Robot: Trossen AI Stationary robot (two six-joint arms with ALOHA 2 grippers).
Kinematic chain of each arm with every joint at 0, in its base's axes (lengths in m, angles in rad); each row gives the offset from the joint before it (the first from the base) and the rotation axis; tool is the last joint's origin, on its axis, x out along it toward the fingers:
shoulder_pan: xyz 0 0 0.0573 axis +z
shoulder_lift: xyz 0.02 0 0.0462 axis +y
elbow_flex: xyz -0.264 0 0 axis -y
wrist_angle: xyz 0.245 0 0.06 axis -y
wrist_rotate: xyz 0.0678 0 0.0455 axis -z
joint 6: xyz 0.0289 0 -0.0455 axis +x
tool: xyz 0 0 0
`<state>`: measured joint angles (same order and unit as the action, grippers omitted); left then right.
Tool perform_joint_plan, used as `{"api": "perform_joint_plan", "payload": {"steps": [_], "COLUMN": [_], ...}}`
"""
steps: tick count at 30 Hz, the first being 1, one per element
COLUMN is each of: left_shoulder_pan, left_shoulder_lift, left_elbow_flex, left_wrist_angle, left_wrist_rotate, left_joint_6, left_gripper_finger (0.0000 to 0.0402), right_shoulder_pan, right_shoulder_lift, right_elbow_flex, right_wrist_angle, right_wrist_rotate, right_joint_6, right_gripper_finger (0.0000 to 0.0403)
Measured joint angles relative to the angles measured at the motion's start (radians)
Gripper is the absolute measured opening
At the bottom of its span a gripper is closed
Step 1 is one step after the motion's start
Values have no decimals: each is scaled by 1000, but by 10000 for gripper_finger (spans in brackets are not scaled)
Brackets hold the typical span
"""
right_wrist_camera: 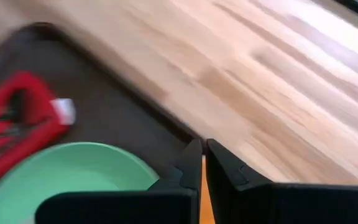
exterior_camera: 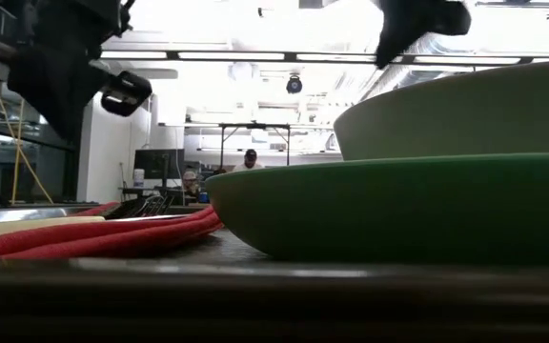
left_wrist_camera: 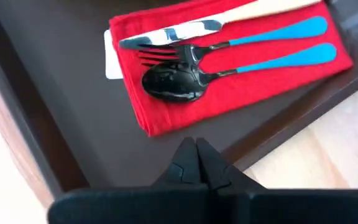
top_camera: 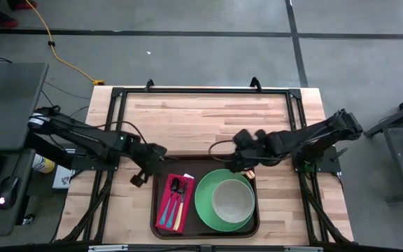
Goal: Set up tray
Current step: Adjust the red napkin on the black serving tray
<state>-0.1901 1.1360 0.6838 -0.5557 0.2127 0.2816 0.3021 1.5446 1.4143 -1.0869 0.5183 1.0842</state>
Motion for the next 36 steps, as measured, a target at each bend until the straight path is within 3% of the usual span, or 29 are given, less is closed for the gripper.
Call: {"api": "perform_joint_plan", "payload": {"steps": [10, 20, 36], "left_shoulder_pan": [-33, -33, -32], "left_shoulder_lift": [170, 263, 263], "left_elbow_flex": [-1, 0, 0], "left_wrist_angle": [144, 195, 217], "left_wrist_rotate": [-17, -85, -128], "left_joint_6": [47, 92, 123], "left_gripper_finger": [8, 8, 8], "right_shoulder_pan": [-6, -2, 0], "right_shoulder_lift": [-87, -114, -114], "right_elbow_flex": [-2, -2, -2], "right_wrist_angle": [-366, -372, -365], "right_wrist_rotate": [-1, 11, 23], "right_joint_6": [263, 263, 259], "right_gripper_finger": [0, 0, 0]}}
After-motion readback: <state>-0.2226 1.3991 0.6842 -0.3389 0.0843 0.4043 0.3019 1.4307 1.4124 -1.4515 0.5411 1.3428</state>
